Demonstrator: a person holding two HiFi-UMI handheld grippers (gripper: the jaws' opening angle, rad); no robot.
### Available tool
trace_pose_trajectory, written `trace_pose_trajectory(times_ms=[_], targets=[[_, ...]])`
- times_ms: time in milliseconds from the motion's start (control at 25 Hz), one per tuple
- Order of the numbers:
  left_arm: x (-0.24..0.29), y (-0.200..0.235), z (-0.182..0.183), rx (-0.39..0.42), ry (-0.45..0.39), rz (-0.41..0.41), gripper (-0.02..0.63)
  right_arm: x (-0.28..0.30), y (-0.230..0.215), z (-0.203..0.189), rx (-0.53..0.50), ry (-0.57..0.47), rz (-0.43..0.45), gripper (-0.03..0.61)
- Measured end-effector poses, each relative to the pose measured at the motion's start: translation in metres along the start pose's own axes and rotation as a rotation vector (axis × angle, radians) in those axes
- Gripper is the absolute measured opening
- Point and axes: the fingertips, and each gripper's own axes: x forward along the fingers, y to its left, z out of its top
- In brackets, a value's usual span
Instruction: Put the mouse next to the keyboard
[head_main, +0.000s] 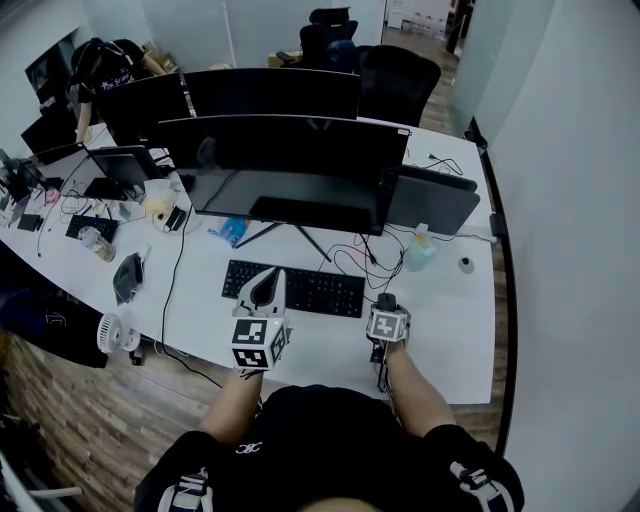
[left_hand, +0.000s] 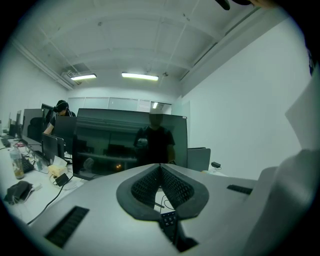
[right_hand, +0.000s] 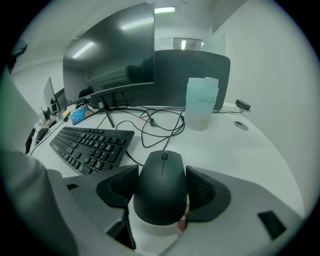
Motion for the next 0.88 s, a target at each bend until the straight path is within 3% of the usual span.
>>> trace_pose_trajectory(times_ms=[240,400,600,720,840,880], targets=[[0.003,-0.005,0.001,0.002,-0.004,-0.019,0.012,0.001,-0.004,-0.001,-0.003,0.042,-0.006,0.314],[0.007,-0.007,0.003,0.002,-0.008,-0.033,0.012,-0.014,-0.007,0.024,0.013,-0.061,-0.01,0.29],[0.012,-0.015,0.006,0.005,-0.015,-0.052,0.012,-0.062,0.001,0.099,0.038,-0.322,0.056,0.27],[0.014,-0.02,0.01,0.008,-0.02,-0.062,0.012,-0.121,0.003,0.154,0.037,-0.54,0.059,0.177],[0.016,-0.024,0.012,0.009,-0.024,-0.072,0.012,-0.188,0.005,0.201,0.008,-0.741,0.041,0.017],[0.016,-0.025,0.012,0.009,-0.025,-0.075,0.012,-0.208,0.006,0.213,-0.005,-0.788,0.041,0.017]])
